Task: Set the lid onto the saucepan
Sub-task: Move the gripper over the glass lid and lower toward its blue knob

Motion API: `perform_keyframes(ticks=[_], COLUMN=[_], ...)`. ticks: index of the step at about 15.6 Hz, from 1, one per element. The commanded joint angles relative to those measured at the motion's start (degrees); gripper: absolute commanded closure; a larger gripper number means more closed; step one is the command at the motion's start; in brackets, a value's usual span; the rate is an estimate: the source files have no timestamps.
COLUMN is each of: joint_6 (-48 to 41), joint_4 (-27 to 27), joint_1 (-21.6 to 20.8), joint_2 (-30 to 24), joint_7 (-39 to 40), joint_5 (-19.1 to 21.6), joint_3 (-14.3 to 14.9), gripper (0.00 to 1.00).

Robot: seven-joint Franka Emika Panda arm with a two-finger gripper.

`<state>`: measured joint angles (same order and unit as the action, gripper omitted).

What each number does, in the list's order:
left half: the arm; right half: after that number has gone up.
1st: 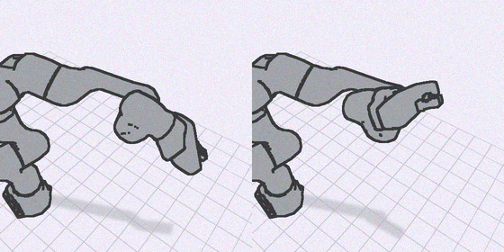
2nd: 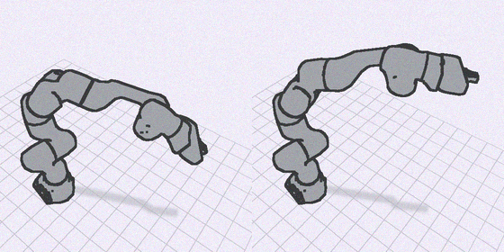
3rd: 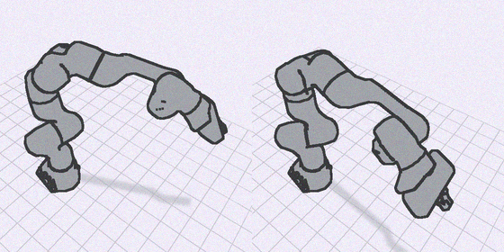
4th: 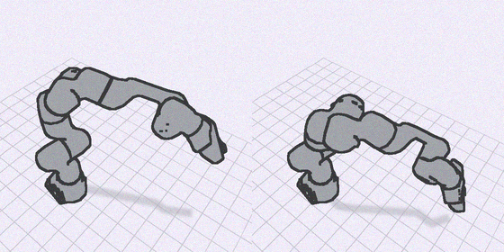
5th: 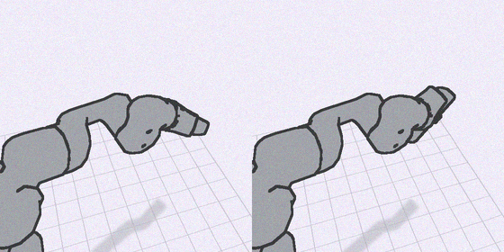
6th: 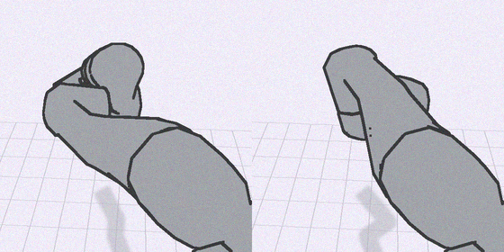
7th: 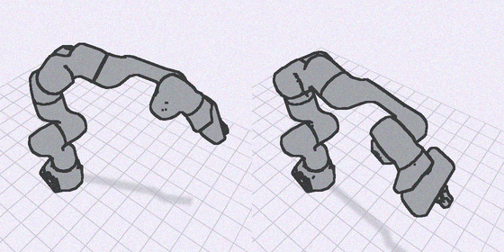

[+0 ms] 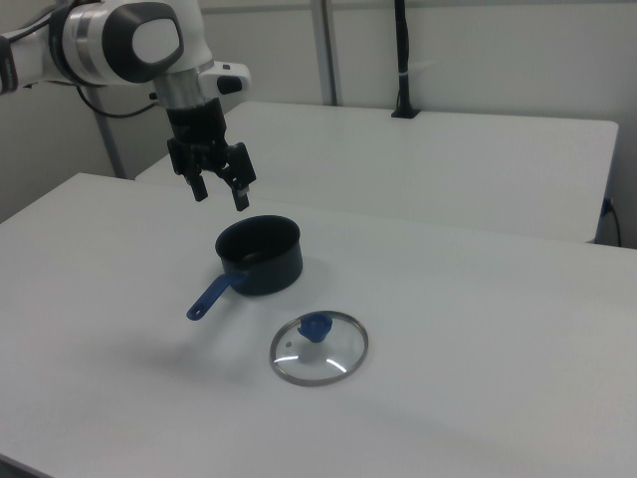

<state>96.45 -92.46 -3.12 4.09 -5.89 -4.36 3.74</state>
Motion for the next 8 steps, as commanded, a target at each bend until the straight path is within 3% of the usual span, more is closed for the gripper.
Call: perform_keyframes(ticks=[1,8], joint_6=[1.72,1.73], joint_4=[-1.32,-1.32], joint_1=[-0.05,0.04], joint_2=[-1.01,-0.92], joint_7=[2.00,2.37], joint_5=[-0.92,-0.92], joint_3=[0.48,0.57], gripper=[0.00,0.00])
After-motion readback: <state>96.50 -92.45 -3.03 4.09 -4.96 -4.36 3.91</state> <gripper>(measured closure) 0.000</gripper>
